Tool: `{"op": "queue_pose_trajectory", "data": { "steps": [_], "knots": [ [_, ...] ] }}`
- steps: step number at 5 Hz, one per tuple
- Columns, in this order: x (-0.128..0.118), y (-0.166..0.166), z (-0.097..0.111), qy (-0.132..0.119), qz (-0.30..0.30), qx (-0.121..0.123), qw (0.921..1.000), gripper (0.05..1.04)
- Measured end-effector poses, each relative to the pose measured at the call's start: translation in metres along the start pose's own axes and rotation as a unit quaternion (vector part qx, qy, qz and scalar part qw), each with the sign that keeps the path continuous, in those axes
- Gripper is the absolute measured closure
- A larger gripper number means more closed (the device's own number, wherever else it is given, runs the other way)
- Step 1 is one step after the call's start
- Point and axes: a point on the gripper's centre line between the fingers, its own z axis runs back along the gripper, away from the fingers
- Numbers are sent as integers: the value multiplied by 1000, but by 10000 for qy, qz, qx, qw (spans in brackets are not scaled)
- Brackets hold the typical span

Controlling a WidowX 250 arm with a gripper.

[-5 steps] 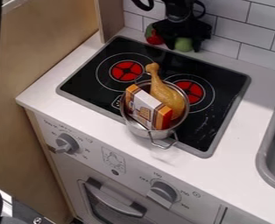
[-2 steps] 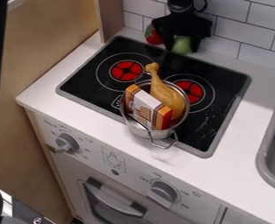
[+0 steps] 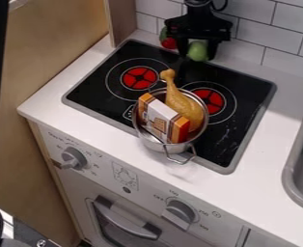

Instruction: Move the green object on the right burner

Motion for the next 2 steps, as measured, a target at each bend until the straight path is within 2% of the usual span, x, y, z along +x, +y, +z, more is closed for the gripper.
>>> {"op": "queue_pose_trajectory", "data": {
  "steps": [1,2],
  "knots": [
    [-2,2,0,71,-36,31,10000,404],
    [-11,5,9,224,-132,83,9996,404]
  ]
}}
